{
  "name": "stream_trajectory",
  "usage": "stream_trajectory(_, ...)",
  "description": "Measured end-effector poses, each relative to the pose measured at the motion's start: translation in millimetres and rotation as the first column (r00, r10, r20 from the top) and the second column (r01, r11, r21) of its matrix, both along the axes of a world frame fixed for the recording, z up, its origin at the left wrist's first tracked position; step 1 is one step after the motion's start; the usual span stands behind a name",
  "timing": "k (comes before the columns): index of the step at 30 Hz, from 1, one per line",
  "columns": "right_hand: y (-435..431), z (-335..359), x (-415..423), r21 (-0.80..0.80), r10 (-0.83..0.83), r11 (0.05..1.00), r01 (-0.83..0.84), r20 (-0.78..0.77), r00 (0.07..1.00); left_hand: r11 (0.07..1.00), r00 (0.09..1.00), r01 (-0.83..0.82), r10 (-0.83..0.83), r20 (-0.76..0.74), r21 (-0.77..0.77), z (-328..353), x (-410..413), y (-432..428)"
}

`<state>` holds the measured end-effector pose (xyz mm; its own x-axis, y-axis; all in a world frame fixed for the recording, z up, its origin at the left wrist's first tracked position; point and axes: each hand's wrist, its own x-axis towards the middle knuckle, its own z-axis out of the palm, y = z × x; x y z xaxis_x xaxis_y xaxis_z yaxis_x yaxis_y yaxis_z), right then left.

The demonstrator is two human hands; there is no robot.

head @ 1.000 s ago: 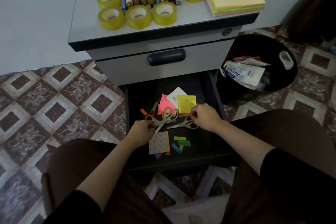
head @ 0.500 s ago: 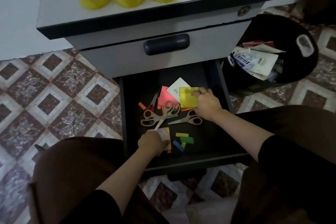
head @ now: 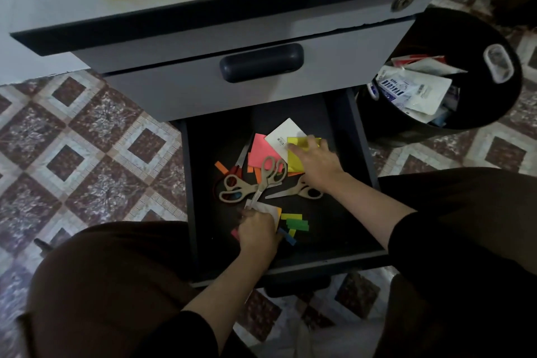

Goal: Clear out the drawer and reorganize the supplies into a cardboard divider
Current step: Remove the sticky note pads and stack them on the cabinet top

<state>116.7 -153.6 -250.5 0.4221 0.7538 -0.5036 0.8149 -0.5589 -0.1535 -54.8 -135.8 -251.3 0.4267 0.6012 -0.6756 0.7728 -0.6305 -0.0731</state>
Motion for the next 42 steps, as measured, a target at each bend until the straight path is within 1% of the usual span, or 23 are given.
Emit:
stream_trajectory(5, -0.8, -3.1, 11.8, 0.027, -0.054, 0.998, 0.058, -0.113, 0.992, 0.999, 0.999, -0.038, 0.038, -0.007, -0.029, -2.6, 0.9, 3.7)
stream_trajectory(11, -8.6, -1.1, 9.3, -0.01, -0.113, 0.994, 0.113, -0.012, 0.994, 1.0, 0.999, -0.002, 0.0, -0.039, -0.031, -5.1, -1.4, 2.0)
stream_trajectory(14, -11.7, 1.3, 4.8, -0.031, -0.088, 0.996, 0.088, -0.002, 0.996, 0.997, 1.0, -0.015, 0.016, 0.013, -0.072, -3.2, -3.2, 4.4)
stream_trajectory(17, -13.1, 5.7, 3.5, 0.011, -0.09, 0.996, 0.091, -0.073, 0.993, 0.997, 0.998, -0.026, 0.03, 0.055, -0.073, -0.3, -6.2, 8.4)
stream_trajectory(20, -15.5, 12.7, 5.3, 0.058, -0.143, 0.987, 0.153, -0.153, 0.978, 0.997, 0.998, 0.034, -0.031, 0.061, -0.063, 8.1, -9.5, 10.2)
stream_trajectory(22, -17.8, 20.0, 6.1, 0.098, -0.245, 0.957, 0.274, -0.234, 0.941, 0.993, 0.997, 0.051, -0.044, 0.063, -0.105, 16.6, -11.1, 12.4)
stream_trajectory(23, -19.3, 24.0, 6.1, 0.13, -0.307, 0.924, 0.358, -0.302, 0.903, 0.99, 0.997, 0.032, -0.023, 0.071, -0.135, 21.7, -11.8, 13.8)
stream_trajectory(24, -20.5, 28.3, 6.3, 0.156, -0.361, 0.882, 0.445, -0.385, 0.849, 0.987, 0.995, -0.008, 0.024, 0.096, -0.162, 27.1, -12.3, 16.0)
stream_trajectory(26, -23.0, 39.3, 5.4, 0.174, -0.428, 0.776, 0.606, -0.56, 0.71, 0.972, 0.973, -0.095, 0.136, 0.186, -0.215, 37.2, -14.0, 21.7)
stream_trajectory(28, -24.6, 53.2, 4.5, 0.13, -0.45, 0.687, 0.715, -0.697, 0.558, 0.948, 0.914, -0.162, 0.249, 0.322, -0.272, 50.0, -17.6, 27.2)
stream_trajectory(29, -25.5, 60.0, 4.8, 0.078, -0.454, 0.631, 0.772, -0.77, 0.448, 0.915, 0.85, -0.212, 0.347, 0.396, -0.344, 57.4, -20.7, 29.8)
stream_trajectory(30, -27.0, 68.4, 4.7, 0.004, -0.444, 0.572, 0.82, -0.839, 0.313, 0.865, 0.766, -0.248, 0.45, 0.458, -0.435, 64.9, -24.5, 31.2)
stream_trajectory(31, -29.4, 76.9, 4.6, -0.07, -0.412, 0.531, 0.845, -0.892, 0.185, 0.823, 0.682, -0.254, 0.525, 0.51, -0.508, 72.0, -28.5, 32.5)
stream_trajectory(32, -32.0, 85.7, 4.5, -0.135, -0.375, 0.51, 0.85, -0.924, 0.078, 0.796, 0.62, -0.246, 0.568, 0.541, -0.553, 79.3, -31.9, 33.4)
stream_trajectory(33, -35.1, 94.3, 3.9, -0.175, -0.341, 0.499, 0.849, -0.94, 0.006, 0.776, 0.583, -0.247, 0.597, 0.551, -0.58, 84.9, -34.5, 34.3)
stream_trajectory(34, -38.7, 100.4, 4.0, -0.193, -0.311, 0.493, 0.848, -0.95, -0.035, 0.761, 0.556, -0.257, 0.62, 0.553, -0.596, 90.1, -36.3, 34.2)
stream_trajectory(35, -42.1, 105.9, 3.7, -0.187, -0.288, 0.486, 0.854, -0.957, -0.045, 0.748, 0.529, -0.278, 0.643, 0.554, -0.603, 95.9, -38.1, 33.1)
stream_trajectory(36, -45.2, 112.4, 2.3, -0.152, -0.28, 0.47, 0.869, -0.96, -0.016, 0.734, 0.499, -0.307, 0.666, 0.555, -0.606, 101.0, -39.6, 31.5)
stream_trajectory(37, -48.3, 118.0, 0.4, -0.104, -0.284, 0.462, 0.881, -0.958, 0.036, 0.713, 0.458, -0.339, 0.695, 0.554, -0.614, 103.8, -40.2, 30.5)
stream_trajectory(38, -51.8, 122.5, -0.8, -0.057, -0.283, 0.459, 0.887, -0.955, 0.085, 0.675, 0.396, -0.361, 0.735, 0.55, -0.643, 107.5, -40.8, 29.4)
stream_trajectory(40, -56.1, 129.3, -2.2, 0.003, -0.285, 0.448, 0.894, -0.947, 0.147, 0.612, 0.276, -0.379, 0.791, 0.546, -0.695, 117.4, -41.7, 26.2)
stream_trajectory(41, -57.2, 133.8, -2.9, 0.026, -0.291, 0.435, 0.9, -0.942, 0.167, 0.632, 0.247, -0.381, 0.773, 0.585, -0.674, 121.5, -41.9, 24.7)
stream_trajectory(42, -58.5, 138.1, -3.1, 0.038, -0.305, 0.416, 0.909, -0.936, 0.178, 0.7, 0.256, -0.379, 0.708, 0.659, -0.605, 125.5, -41.6, 23.1)
